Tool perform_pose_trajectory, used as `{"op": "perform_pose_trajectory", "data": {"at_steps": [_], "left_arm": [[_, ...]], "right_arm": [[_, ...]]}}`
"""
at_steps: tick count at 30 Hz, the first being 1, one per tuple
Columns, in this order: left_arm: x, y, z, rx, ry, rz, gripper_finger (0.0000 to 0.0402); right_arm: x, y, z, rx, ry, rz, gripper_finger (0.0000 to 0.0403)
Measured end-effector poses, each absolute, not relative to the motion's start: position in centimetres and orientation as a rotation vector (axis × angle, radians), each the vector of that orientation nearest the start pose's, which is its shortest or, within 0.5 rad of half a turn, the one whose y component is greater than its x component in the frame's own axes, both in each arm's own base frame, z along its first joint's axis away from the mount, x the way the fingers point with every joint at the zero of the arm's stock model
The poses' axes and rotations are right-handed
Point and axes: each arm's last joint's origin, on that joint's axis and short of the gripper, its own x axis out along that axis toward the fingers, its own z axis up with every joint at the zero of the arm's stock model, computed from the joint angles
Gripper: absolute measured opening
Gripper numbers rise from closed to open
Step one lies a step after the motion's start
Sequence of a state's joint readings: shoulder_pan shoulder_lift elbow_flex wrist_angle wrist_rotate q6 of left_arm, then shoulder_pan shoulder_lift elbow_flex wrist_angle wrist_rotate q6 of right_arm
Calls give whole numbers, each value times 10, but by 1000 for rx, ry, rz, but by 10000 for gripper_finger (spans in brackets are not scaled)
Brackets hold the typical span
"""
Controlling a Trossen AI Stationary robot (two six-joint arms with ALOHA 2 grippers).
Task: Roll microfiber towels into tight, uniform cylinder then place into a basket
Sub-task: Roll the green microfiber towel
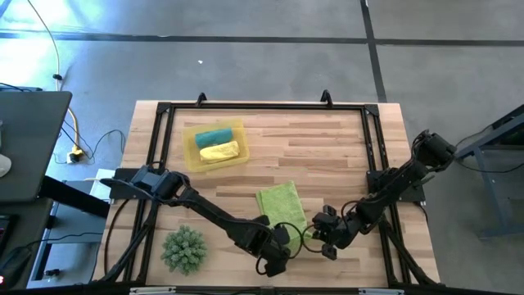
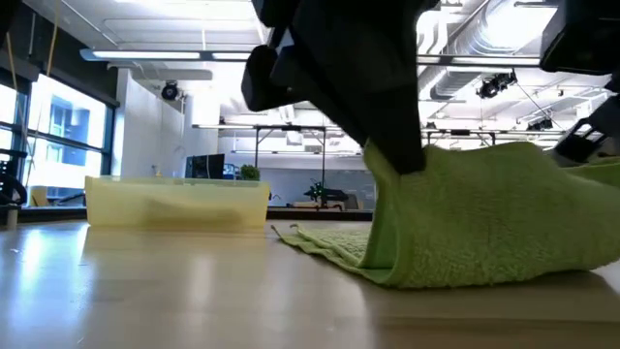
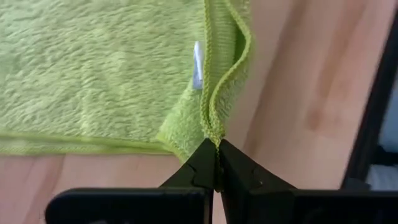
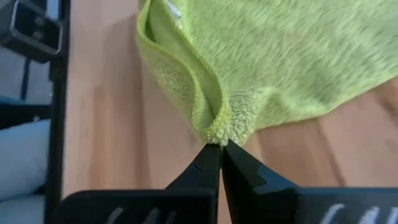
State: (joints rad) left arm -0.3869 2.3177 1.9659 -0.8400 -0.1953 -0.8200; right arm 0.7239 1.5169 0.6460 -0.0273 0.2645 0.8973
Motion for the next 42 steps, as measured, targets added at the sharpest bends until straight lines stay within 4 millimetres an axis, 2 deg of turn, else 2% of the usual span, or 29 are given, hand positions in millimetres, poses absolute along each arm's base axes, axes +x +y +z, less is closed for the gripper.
{"op": "perform_pose_trajectory", "data": {"at_steps": [11, 18, 23, 29, 36, 42], "left_arm": [[449, -175, 177, -404, 1119, 374, 3], [449, -186, 178, -443, 1098, 344, 3], [454, -198, 177, -481, 1049, 269, 3], [455, -199, 169, -488, 1074, 263, 3], [455, -192, 163, -499, 1065, 367, 3], [450, -189, 160, -516, 1073, 466, 3]], "right_arm": [[206, 157, 133, 415, 889, -84, 0], [204, 169, 136, 351, 921, 133, 0], [204, 170, 137, 296, 906, 168, 0], [206, 170, 138, 228, 887, 203, 0], [211, 163, 138, 318, 890, 127, 0], [215, 156, 137, 315, 872, 59, 0]]}}
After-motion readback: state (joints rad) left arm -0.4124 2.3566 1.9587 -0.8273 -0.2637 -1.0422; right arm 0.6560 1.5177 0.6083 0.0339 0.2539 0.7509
